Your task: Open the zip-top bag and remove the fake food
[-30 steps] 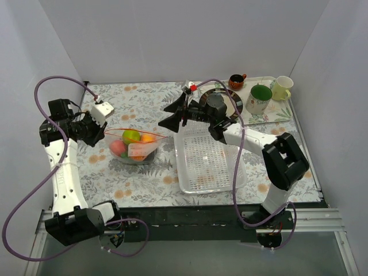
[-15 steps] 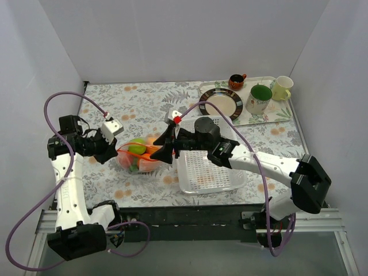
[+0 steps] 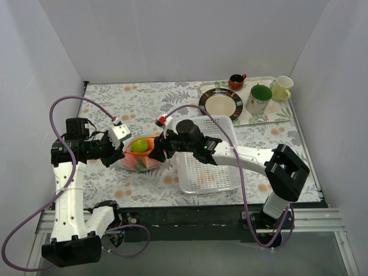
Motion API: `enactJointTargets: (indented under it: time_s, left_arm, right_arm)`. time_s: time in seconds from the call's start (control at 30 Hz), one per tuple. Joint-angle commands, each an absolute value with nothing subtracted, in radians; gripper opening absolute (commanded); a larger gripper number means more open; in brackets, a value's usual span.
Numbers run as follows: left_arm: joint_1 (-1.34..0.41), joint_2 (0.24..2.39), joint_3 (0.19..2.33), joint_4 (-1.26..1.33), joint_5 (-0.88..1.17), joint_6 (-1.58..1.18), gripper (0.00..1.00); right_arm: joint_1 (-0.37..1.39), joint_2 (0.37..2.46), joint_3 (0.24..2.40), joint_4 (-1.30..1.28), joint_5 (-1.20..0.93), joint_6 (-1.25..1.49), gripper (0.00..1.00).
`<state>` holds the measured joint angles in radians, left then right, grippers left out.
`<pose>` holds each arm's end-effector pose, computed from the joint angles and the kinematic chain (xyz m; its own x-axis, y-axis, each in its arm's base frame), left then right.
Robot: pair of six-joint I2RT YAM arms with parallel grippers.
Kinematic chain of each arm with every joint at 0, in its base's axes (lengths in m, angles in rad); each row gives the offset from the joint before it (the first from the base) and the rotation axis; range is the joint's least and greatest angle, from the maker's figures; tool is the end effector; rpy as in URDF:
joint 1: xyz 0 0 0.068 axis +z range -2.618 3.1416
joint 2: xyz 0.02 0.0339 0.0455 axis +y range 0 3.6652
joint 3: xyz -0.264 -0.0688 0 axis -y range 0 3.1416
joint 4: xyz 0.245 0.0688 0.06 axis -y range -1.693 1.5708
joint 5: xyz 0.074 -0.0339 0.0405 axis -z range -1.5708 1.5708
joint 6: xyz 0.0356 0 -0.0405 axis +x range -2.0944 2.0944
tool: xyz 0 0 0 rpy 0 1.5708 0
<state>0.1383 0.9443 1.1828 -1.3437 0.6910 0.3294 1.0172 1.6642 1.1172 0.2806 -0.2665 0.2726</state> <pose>0.1365 -0.0039 0.3529 -0.7801 0.1431 -0.6090 0.4539 0.7994 -0.3936 0.1969 0.3363 0.2716 -0.3902 -0.1373 -0.9104 -0.8817 0.3406 0.3265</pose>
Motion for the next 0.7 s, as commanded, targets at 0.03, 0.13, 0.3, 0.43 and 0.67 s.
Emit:
enactJointTargets:
  time_s: [0.03, 0.13, 0.3, 0.43, 0.67]
  left_arm:
    - [0.066, 0.91, 1.154, -1.387, 0.719, 0.314, 0.12]
    - [0.063, 0.911, 1.128, -1.387, 0.698, 0.318, 0.11]
    - [0.061, 0.916, 1.112, -1.385, 0.684, 0.333, 0.11]
    - [0.06, 0.93, 1.123, -1.387, 0.696, 0.322, 0.11]
    - [0.032, 0.881, 1.112, -1.387, 0.706, 0.264, 0.3]
  right_arm:
    - [1.026, 1.683, 1.187, 0.265, -0.141, 0.333, 0.8]
    - [1.034, 1.661, 1.146, 0.32, -0.138, 0.342, 0.98]
    - [1.035, 1.563, 0.974, 0.55, -0.254, 0.362, 0.98]
    - [1.035, 1.565, 0.966, 0.538, -0.253, 0.385, 0.98]
    - [1.035, 1.583, 0.957, 0.527, -0.101, 0.512, 0.98]
